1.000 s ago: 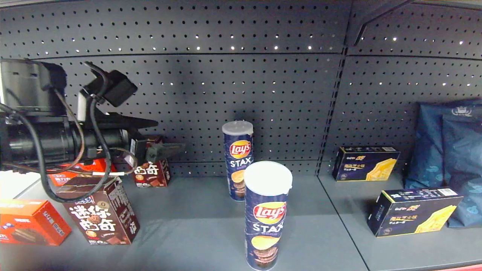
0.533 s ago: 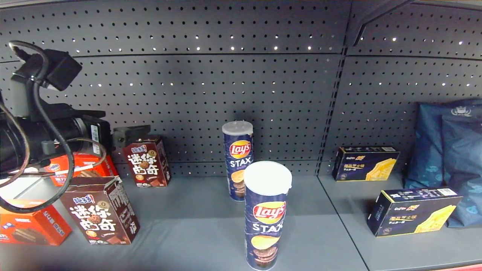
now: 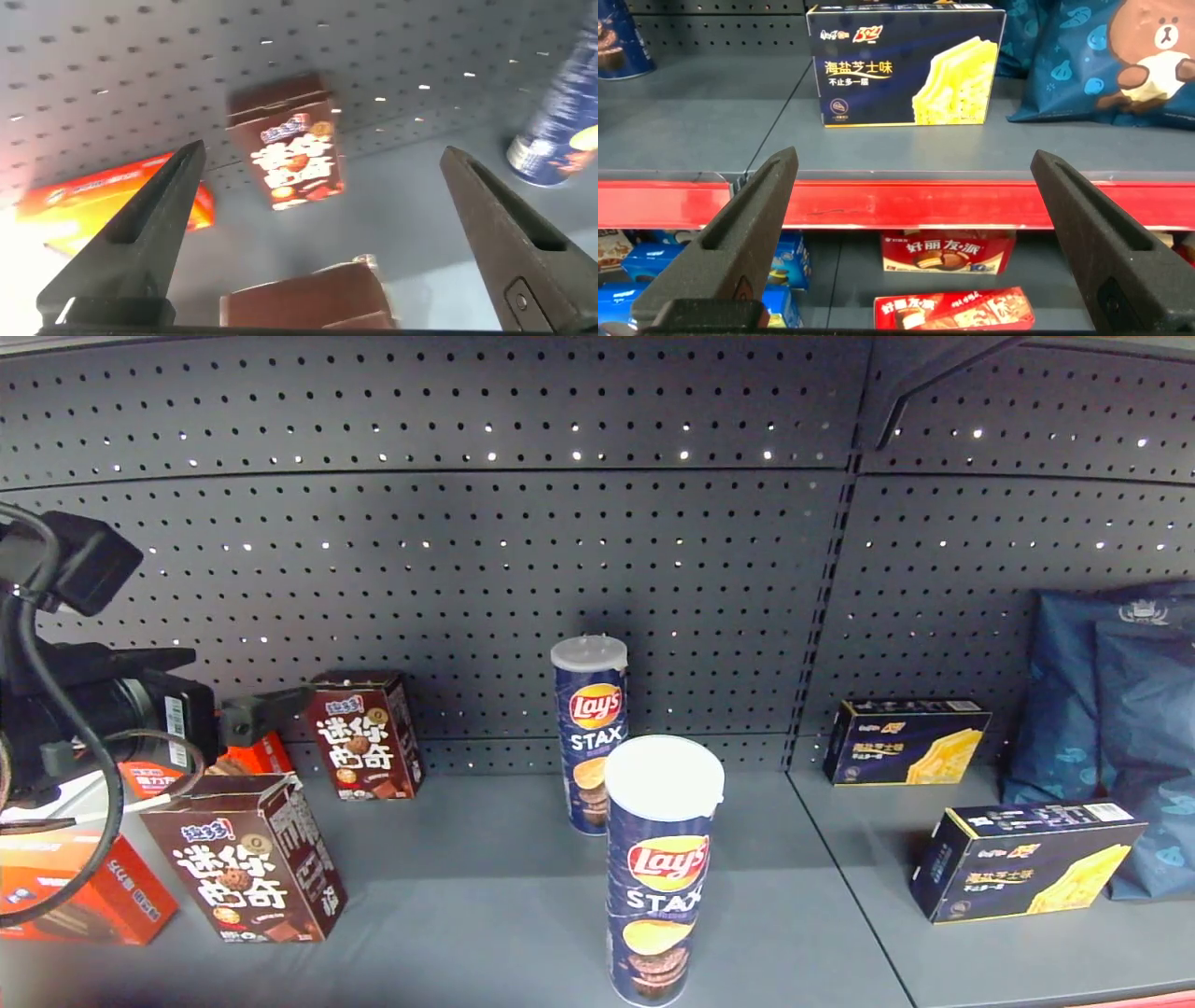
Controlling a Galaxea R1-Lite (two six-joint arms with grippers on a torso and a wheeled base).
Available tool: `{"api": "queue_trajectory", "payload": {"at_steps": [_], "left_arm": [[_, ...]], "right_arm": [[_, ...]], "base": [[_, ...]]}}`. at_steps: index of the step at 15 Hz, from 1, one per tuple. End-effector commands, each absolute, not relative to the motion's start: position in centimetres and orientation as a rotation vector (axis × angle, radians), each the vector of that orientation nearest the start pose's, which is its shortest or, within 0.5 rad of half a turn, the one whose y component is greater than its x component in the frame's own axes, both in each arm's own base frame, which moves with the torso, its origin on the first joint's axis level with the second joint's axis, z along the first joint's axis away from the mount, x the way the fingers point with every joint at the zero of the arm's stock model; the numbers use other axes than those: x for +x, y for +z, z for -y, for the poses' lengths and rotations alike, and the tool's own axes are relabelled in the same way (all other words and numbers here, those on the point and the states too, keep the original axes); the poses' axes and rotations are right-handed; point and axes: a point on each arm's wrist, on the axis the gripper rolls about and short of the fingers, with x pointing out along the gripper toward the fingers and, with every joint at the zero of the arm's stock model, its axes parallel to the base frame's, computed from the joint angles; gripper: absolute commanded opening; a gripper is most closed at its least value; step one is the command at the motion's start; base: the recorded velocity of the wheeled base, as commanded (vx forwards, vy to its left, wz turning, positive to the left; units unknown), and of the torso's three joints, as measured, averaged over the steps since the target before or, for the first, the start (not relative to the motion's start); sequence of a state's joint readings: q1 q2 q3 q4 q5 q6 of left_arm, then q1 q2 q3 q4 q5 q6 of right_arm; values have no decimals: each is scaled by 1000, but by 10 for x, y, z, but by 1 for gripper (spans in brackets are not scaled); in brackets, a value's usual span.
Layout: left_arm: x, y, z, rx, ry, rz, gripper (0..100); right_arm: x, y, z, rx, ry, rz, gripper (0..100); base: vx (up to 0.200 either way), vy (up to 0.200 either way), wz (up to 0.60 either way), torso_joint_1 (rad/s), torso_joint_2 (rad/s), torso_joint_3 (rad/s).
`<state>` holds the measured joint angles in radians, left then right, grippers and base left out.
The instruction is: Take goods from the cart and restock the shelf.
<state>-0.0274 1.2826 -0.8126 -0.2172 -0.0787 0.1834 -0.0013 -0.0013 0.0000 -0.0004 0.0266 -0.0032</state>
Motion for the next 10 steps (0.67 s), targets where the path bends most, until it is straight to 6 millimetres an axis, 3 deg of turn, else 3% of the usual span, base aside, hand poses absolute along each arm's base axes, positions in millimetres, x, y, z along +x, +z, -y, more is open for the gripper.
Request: {"api": "queue_trajectory", "payload": {"at_steps": [1, 3, 5, 6, 7, 8, 9, 10], "left_arm": [[208, 256, 3, 188, -87, -226, 100], [209, 257, 3, 207, -87, -221, 100], [197, 249, 13, 210, -164, -219, 100], [196, 247, 19, 213, -201, -204, 100], [195, 246, 22, 213, -217, -200, 100], [194, 240, 29, 216, -257, -214, 100], [193, 236, 34, 221, -282, -219, 100], [192, 234, 41, 225, -319, -215, 100]], "right_arm": [[-23, 76, -1, -3, 26, 2, 100], [-23, 76, -1, -3, 26, 2, 100], [-21, 77, 0, -9, -40, -29, 100], [-23, 95, 0, -18, -32, 14, 100], [-27, 126, 0, -13, -25, 73, 100], [-2, 223, 0, 23, 39, 43, 100], [3, 250, -2, 18, 171, 34, 100], [9, 256, -4, -3, 241, -18, 100]], "base": [[0, 0, 0, 0, 0, 0], [0, 0, 0, 0, 0, 0], [0, 0, 0, 0, 0, 0], [0, 0, 0, 0, 0, 0], [0, 0, 0, 0, 0, 0], [0, 0, 0, 0, 0, 0], [0, 0, 0, 0, 0, 0], [0, 0, 0, 0, 0, 0]]}}
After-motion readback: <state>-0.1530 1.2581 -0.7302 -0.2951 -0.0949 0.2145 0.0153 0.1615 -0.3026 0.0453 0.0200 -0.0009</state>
